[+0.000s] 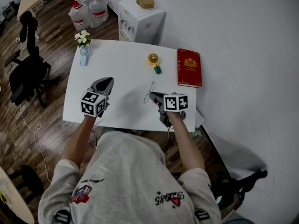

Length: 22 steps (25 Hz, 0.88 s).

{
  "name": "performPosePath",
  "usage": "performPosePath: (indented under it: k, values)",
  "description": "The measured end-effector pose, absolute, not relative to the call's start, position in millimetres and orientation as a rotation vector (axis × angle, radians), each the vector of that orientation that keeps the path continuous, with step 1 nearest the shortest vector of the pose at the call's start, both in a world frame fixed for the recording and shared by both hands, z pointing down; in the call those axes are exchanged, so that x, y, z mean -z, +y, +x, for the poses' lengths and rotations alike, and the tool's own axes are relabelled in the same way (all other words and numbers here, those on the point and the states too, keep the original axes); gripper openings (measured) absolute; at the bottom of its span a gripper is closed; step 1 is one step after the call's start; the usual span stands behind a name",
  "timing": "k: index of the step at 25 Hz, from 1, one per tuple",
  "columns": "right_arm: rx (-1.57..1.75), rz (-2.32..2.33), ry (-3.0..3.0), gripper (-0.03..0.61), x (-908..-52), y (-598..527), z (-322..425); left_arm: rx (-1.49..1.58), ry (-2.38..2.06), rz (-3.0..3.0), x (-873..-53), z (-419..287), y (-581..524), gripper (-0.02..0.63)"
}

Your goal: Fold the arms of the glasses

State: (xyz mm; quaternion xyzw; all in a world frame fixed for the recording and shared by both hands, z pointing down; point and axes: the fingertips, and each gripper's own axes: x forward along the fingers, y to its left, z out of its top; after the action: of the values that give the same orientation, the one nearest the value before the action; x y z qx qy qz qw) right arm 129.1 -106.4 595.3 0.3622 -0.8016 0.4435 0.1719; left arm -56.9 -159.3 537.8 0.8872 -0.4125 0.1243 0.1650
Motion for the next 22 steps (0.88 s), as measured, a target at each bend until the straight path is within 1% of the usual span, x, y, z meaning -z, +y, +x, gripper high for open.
performPosePath:
  k: [7,22]
  values:
    - [-1.252,1.068,-2.277,0.017,-595,-108,138,-0.313,-1.154,2.507,-547,-49,-150,0.009]
    - [-1.137,1.081,-2.284,0.015,-585,-105,147,-0.327,-1.101,2.475,-560,-39,-144,0.009]
